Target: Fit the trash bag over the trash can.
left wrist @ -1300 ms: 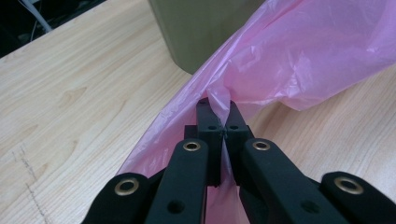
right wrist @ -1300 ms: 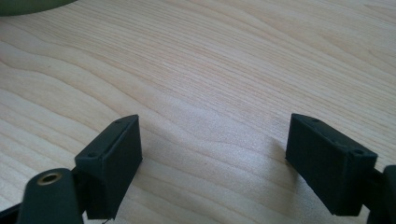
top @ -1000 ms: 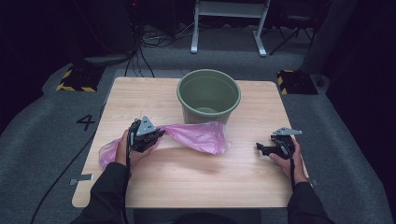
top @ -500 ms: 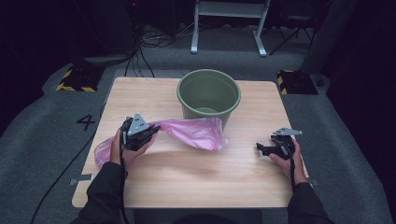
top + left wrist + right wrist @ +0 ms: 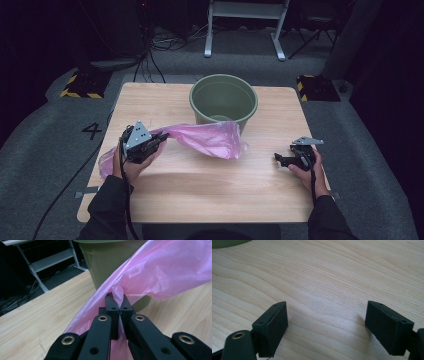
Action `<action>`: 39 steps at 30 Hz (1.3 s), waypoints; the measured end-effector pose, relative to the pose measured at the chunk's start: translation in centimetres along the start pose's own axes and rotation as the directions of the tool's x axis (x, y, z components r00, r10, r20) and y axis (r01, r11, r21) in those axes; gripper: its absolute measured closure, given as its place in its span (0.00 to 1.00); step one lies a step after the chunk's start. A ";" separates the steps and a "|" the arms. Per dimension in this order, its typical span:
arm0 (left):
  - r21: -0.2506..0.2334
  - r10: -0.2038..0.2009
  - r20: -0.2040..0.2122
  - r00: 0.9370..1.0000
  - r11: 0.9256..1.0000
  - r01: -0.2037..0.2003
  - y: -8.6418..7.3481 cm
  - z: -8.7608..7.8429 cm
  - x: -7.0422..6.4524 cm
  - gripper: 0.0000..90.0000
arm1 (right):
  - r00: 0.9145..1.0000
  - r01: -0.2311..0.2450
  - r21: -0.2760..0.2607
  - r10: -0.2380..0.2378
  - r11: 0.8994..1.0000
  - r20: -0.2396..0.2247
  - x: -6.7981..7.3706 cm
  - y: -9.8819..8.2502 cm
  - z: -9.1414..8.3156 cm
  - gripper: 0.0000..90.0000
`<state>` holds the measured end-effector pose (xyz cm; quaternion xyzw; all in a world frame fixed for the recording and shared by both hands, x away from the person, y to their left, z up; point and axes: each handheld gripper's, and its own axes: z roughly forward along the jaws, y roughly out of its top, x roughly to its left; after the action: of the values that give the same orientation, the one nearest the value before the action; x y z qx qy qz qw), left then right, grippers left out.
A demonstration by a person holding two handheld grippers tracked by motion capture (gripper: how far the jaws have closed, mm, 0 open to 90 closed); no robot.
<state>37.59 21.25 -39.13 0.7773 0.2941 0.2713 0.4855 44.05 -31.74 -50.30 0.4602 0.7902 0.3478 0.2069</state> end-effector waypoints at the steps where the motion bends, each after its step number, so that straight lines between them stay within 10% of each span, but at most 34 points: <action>1: -0.001 -0.005 -0.005 1.000 1.000 0.005 0.2 0.3 0.0 1.00 | 1.000 -0.001 0.000 0.001 1.000 0.002 0.0 0.0 0.0 0.21; 26: -0.132 -0.071 -0.045 0.996 0.989 0.065 4.0 0.7 1.1 1.00 | 1.000 -0.002 0.001 0.002 1.000 0.000 0.0 0.0 0.0 0.21; 39: -0.086 -0.056 -0.102 0.993 0.995 0.047 7.2 3.2 1.8 1.00 | 1.000 0.017 0.001 -0.017 1.000 -0.013 -0.1 0.1 0.0 0.22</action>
<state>42.48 18.05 -33.55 0.7332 0.3274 0.3111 0.5084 44.23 -31.80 -50.23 0.4513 0.7957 0.3485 0.2043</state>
